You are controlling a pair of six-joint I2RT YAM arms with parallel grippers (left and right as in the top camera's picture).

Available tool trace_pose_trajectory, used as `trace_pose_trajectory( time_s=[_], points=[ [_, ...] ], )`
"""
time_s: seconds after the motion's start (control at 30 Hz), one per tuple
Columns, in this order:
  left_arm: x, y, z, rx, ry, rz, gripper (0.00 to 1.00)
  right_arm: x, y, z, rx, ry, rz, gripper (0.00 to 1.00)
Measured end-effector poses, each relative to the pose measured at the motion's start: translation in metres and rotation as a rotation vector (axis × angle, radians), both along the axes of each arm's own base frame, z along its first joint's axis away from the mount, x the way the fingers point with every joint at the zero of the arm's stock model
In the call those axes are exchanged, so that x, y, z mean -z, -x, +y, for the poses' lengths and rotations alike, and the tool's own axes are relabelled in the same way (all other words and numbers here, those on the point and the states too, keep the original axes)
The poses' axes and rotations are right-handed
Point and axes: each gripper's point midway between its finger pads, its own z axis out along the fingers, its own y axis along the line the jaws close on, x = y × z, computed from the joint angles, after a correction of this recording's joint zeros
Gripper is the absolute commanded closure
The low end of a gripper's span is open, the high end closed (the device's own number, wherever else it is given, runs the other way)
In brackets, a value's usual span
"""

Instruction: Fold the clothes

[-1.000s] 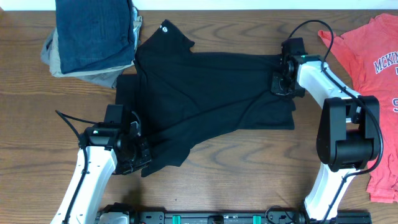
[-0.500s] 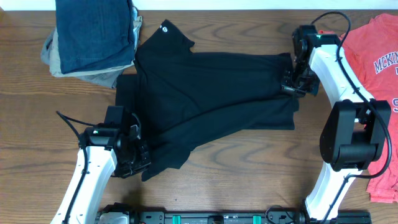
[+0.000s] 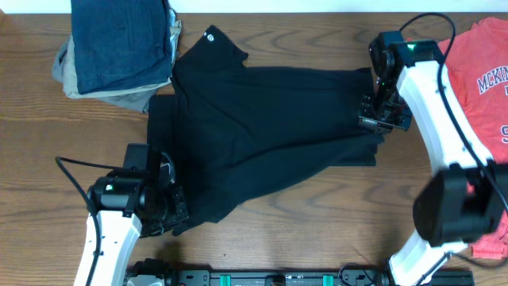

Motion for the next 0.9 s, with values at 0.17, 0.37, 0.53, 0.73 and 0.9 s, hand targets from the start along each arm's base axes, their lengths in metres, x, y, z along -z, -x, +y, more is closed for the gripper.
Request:
trace_pose_trajectory(
  time_s=[0.17,0.37,0.53,0.73,0.9],
  points=[
    [-0.002,0.010,0.000,-0.012,0.005,0.030,0.94,-0.019,0.026,0.020,-0.067,-0.005,-0.031,0.99],
    [-0.014,0.021,0.000,-0.025,0.007,0.079,0.94,0.010,0.073,0.020,-0.051,0.040,0.083,0.99],
    [-0.035,0.018,-0.001,-0.026,0.011,0.055,0.94,0.013,0.104,0.010,-0.012,0.064,0.085,0.97],
    [-0.057,0.015,-0.002,-0.025,0.017,0.027,0.94,-0.002,0.121,-0.001,0.036,0.049,-0.015,0.91],
    [-0.072,0.019,-0.002,-0.025,0.017,0.027,0.94,0.005,0.127,-0.013,0.091,0.050,-0.028,0.73]
  ],
)
